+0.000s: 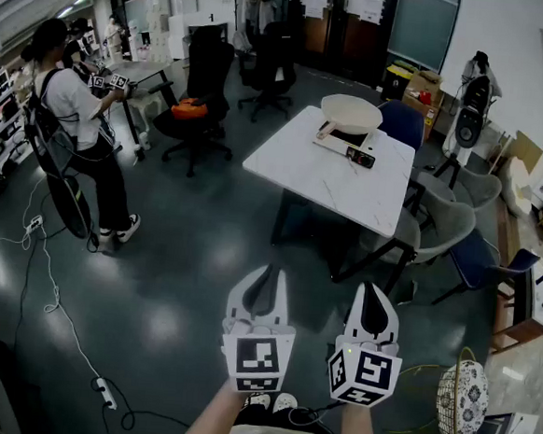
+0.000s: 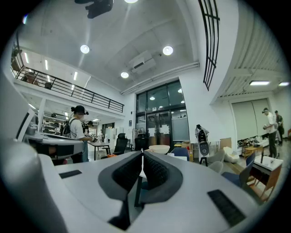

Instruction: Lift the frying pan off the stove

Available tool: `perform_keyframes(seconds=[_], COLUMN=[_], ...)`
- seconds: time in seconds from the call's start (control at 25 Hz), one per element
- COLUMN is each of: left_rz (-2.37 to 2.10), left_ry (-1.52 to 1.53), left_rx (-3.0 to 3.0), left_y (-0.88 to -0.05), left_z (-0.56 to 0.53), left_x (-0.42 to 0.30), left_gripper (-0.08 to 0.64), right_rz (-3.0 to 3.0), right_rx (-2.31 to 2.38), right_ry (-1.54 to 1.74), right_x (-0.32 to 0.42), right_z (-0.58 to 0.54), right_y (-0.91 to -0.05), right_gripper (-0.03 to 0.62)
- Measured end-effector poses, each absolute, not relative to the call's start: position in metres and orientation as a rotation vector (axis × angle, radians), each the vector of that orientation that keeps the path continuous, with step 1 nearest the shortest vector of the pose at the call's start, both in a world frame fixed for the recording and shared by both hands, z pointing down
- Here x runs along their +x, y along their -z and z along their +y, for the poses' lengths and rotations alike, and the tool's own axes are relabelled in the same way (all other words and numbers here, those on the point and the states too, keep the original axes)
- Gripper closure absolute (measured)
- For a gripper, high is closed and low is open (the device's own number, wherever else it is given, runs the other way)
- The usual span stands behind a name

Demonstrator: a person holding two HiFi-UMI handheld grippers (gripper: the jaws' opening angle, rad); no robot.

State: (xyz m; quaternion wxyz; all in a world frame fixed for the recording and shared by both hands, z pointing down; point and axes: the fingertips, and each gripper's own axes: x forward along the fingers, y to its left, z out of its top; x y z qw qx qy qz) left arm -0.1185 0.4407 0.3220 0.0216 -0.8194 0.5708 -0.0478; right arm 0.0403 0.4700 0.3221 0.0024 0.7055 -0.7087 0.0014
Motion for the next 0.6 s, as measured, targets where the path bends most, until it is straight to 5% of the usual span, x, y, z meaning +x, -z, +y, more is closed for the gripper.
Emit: perform_keyframes(seconds=[0.6], left_rz=[1.771], left_ry=[0.166], left_rx=[-2.542], left_y=[-0.3258], left_z=[0.4321], left_x=[-0.1133], left_gripper=[0.515], right_rz=[-2.24], right_rx=[2.21], right_ry=[-0.024], right_x=[0.0447], right_z=[0.463], right_y=[-0.3257], right_gripper=[0.571])
